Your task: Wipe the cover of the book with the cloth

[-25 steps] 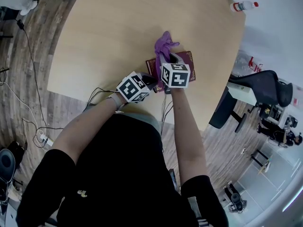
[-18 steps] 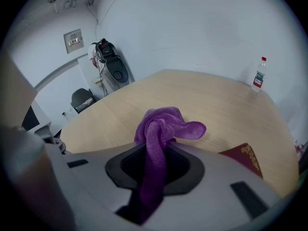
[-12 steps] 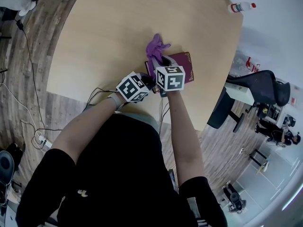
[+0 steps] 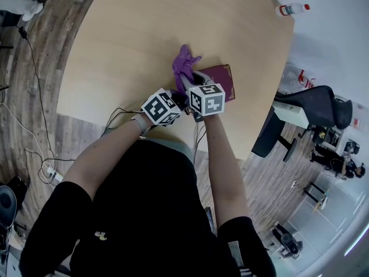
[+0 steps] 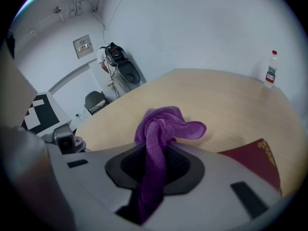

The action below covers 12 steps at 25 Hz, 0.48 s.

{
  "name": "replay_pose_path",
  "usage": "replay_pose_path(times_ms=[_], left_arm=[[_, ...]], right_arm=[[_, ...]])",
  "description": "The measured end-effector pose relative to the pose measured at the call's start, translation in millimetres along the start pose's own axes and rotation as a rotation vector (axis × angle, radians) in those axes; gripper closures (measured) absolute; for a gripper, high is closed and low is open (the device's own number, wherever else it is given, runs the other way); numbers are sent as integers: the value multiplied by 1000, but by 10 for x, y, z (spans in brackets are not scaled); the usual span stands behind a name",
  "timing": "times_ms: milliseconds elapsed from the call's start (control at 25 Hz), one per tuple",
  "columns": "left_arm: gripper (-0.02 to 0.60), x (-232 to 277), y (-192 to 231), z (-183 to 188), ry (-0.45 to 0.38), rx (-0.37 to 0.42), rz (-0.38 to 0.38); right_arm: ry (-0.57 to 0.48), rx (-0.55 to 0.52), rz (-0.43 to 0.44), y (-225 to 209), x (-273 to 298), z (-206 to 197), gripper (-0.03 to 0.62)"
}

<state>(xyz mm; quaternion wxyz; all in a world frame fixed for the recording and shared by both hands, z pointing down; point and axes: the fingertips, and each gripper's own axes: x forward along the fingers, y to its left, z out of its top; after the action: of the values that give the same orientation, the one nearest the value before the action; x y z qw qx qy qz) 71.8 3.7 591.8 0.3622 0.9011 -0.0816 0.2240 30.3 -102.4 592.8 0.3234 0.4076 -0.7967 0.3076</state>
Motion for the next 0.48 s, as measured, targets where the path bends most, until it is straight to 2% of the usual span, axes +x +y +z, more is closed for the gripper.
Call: replay_pose_path(times_ms=[280, 480], left_arm=[[563, 9, -7, -10, 5, 8, 2], [563, 18, -3, -10, 3, 18, 7]], right_arm=[[18, 35, 105, 139, -73, -122, 503], [21, 58, 113, 124, -129, -202, 503]])
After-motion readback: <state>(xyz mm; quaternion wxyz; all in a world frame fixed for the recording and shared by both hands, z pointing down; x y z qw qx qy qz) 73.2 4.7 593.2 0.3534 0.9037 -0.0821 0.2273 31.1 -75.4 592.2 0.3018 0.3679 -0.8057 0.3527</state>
